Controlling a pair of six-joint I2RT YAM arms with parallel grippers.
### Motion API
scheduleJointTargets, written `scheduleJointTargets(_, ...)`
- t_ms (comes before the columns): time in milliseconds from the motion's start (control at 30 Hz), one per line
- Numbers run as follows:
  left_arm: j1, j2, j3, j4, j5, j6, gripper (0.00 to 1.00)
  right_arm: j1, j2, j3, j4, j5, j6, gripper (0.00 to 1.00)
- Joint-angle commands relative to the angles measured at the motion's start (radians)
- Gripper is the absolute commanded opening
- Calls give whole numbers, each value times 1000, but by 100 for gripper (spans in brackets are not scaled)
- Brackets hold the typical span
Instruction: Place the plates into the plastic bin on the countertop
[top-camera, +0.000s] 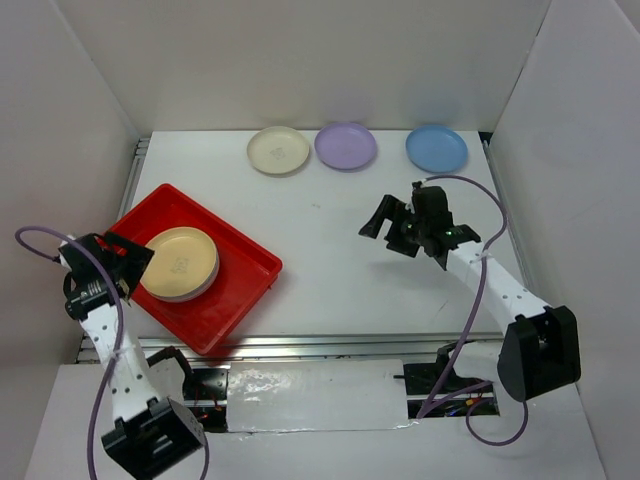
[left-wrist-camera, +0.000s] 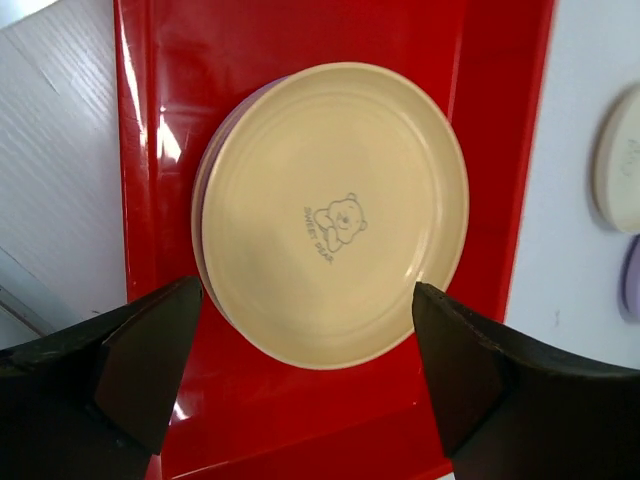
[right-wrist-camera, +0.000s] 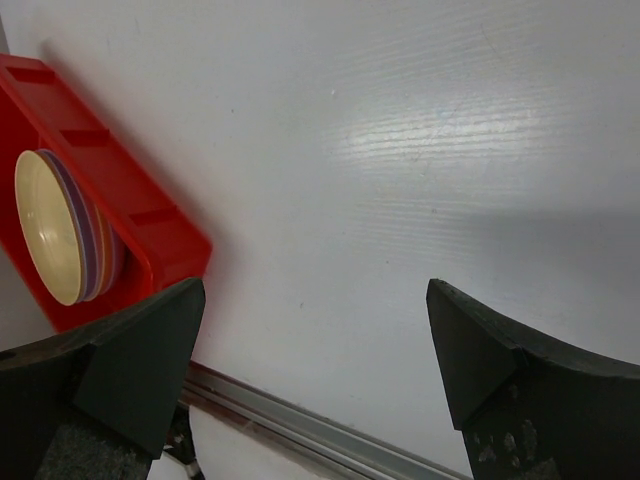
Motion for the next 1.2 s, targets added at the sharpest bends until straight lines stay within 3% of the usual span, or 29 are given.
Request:
scheduleJointTargets(0,-12,-111,60,-70,-9,42,99,19,40,28,55,13,-9,100)
scheduleJointTargets(100,-21,-172,89,-87,3,46,99,13,70,58,55,59,4,100)
scheduleJointTargets(267,-76,-142,117,17,248,80,99,-99,155,97,116,225,122,100)
scheduleJointTargets(433,-298,37,217,101,282,109,99,-302,328,93,324,187,348,100)
scheduleJointTargets(500,-387,117,295,109,209,118,99,-343,415,94,413,171,454,100)
scheduleJointTargets(600,-636,238,414,103,28,135,99,-395,495,70,568,202,580,100)
scheduleJointTargets(633,-768,275,445,95,-29,140,99,-406,515,73,594,211,602,100)
scheduleJointTargets(733,-971,416,549,57,-201,149,99,-426,618,181,572,231,649,100)
scheduleJointTargets(867,-1101,559,574,113,-241,126,99,-452,794,367,478,267,672,98)
scheduleJointTargets(967,-1179,638,588,140,-262,124,99,-470,871,482,464,239,695,91)
scheduleJointTargets(1167,-1276,751,669,107,-316,143,99,-495,1064,780,231,259,669,80)
